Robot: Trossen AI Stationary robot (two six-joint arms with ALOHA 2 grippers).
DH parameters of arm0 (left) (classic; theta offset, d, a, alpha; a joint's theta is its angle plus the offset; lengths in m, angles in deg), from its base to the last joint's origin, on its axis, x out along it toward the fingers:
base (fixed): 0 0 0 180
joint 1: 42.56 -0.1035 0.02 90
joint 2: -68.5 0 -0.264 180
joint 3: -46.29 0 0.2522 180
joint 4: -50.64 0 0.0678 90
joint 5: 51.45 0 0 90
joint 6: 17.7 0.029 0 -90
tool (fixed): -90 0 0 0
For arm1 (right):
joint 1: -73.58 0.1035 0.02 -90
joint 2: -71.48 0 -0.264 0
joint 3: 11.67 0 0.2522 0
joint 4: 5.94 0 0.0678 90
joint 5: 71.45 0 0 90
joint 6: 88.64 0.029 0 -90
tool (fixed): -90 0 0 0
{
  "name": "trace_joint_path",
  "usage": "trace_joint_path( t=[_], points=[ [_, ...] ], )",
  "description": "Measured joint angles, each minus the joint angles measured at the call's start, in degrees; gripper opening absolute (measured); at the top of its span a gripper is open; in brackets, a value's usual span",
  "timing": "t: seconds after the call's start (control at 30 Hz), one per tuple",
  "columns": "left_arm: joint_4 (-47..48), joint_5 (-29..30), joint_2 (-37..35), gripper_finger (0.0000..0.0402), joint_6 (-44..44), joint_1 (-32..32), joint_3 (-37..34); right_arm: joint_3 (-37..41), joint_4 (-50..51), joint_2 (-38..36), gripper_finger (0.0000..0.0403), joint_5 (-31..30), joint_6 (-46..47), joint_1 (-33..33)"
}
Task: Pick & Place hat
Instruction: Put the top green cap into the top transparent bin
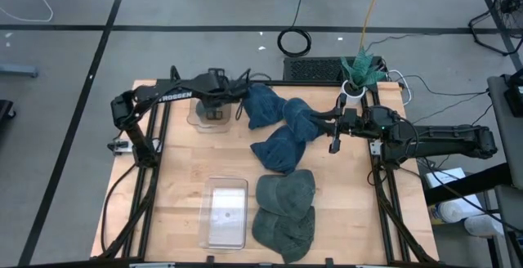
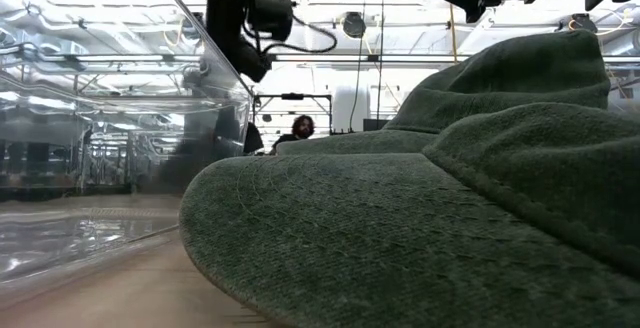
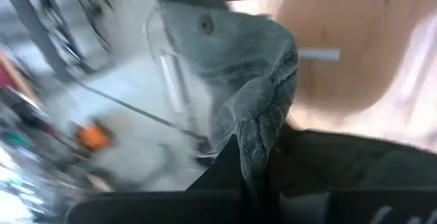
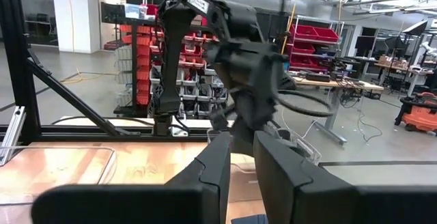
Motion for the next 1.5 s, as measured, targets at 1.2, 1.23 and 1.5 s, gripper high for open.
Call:
trace_joint_path(
  t=[1.2, 1.23, 1.5],
  points=[
    [-24.70, 21.51, -4.29, 0.0001, 39.39, 11.69, -21.72, -0.02, 0.24, 0.02, 0.0054, -0.02, 1.06, 0.00],
    [-25.29, 21.29, -4.29, 0.0001, 38.65, 11.95, -22.61, -0.02, 0.25, 0.02, 0.0054, -0.02, 1.26, 0.00],
    [-19.20, 14.80, -4.29, 0.0029, 21.58, 12.78, -24.74, -0.02, 0.24, 0.02, 0.0054, -0.03, 1.49, 0.01]
  ],
)
